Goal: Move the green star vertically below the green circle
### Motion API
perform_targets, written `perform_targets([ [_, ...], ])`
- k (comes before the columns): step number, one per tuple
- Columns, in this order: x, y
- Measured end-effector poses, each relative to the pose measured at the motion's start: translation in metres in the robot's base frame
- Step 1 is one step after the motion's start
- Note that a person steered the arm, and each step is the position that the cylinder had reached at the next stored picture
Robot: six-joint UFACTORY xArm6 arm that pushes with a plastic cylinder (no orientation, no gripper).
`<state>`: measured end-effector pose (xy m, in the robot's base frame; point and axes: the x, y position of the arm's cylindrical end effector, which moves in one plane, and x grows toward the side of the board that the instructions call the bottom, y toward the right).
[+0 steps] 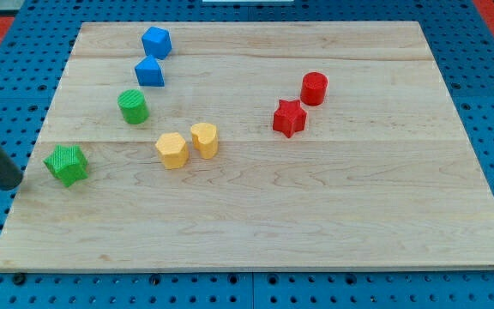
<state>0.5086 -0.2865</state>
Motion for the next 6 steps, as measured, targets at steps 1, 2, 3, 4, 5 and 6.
perform_targets([
  [1,-0.001,0.064],
  [2,-0.007,0.085],
  [3,-0.022,0.100],
  [4,-0.008,0.060],
  [5,-0.042,0.033],
  [6,-0.048,0.056],
])
